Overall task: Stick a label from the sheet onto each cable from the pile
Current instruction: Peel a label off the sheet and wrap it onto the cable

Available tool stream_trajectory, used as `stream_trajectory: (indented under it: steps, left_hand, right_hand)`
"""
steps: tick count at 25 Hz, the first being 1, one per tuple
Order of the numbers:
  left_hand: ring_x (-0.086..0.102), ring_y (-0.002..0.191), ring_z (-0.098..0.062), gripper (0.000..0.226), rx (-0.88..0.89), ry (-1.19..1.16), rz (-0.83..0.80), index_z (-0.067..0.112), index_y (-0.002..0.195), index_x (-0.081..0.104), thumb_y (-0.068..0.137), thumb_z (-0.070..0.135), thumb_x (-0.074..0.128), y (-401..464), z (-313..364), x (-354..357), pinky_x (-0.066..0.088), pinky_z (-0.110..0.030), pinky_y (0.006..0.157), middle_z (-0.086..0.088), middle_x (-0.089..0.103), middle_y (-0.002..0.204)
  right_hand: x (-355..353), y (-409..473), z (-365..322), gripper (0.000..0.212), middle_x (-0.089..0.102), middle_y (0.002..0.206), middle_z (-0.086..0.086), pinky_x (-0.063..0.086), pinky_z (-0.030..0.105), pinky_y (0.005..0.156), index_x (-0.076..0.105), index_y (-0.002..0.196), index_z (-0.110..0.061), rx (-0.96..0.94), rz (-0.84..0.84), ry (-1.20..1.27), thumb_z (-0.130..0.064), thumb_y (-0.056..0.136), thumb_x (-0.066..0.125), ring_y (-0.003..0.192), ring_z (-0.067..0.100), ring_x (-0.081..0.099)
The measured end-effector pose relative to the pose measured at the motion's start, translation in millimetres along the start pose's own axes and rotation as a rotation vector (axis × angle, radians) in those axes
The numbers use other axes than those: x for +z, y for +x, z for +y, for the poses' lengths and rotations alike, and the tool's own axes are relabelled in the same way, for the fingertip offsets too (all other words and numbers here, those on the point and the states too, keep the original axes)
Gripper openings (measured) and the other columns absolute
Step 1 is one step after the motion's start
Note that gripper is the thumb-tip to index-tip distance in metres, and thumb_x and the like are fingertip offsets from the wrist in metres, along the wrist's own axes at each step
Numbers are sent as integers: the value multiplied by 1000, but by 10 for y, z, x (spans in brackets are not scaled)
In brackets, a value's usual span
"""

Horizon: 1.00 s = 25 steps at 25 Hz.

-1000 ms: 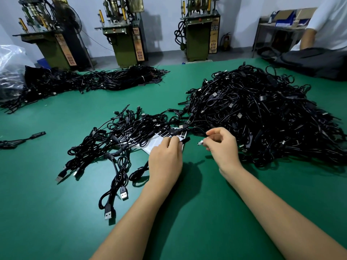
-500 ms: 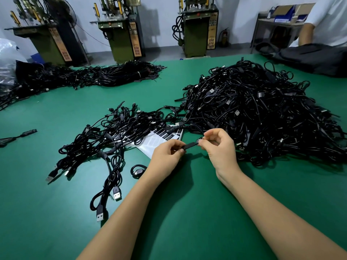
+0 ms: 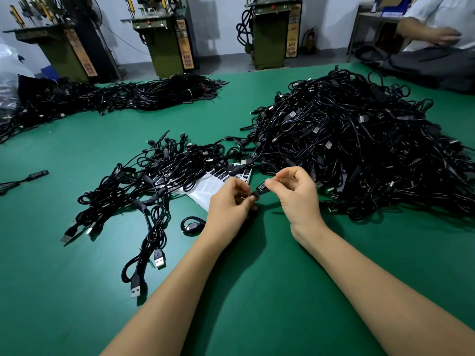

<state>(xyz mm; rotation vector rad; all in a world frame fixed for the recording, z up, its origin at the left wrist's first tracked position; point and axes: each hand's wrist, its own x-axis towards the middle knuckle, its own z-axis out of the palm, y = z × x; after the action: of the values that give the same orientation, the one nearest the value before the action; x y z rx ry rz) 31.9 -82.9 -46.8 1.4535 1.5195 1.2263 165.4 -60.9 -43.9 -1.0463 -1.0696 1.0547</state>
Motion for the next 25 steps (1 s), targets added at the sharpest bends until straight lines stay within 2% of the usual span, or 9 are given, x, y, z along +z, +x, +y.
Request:
stream_trajectory:
  steps: [2, 5, 13, 25]
  left_hand:
    - [71, 73, -20, 19, -1, -24, -1, 17, 83, 53, 88, 1, 62, 3, -15, 14, 56, -36, 67, -5, 69, 81]
    - [72, 72, -17, 20, -6, -78, -10, 14, 80, 51, 88, -1, 61, 11, -15, 17, 57, -29, 64, -3, 67, 78]
    - [72, 72, -18, 30, -27, -228, -21, 14, 78, 42, 84, -7, 63, 16, -11, -17, 57, -26, 65, 5, 70, 74]
    - [73, 76, -23, 35, -54, -330, -32, 11, 78, 42, 79, -11, 69, 26, -3, -37, 56, -22, 65, -4, 71, 78]
  right_hand:
    - [10, 2, 3, 22, 67, 75, -2, 48, 12, 67, 57, 83, -16, 15, -1, 29, -2, 78, 73, 72, 5, 63]
    - [21, 0, 9, 21, 67, 76, 0, 48, 12, 66, 57, 83, -15, 18, -5, 26, -2, 78, 74, 72, 6, 64]
    - [12, 16, 65, 20, 65, 73, 1, 43, 9, 59, 58, 78, -18, 8, 34, -58, -6, 78, 74, 64, 0, 60]
    - [21, 24, 82, 21, 66, 78, 3, 44, 10, 62, 57, 80, -17, -10, 51, -105, -6, 77, 75, 64, -1, 57]
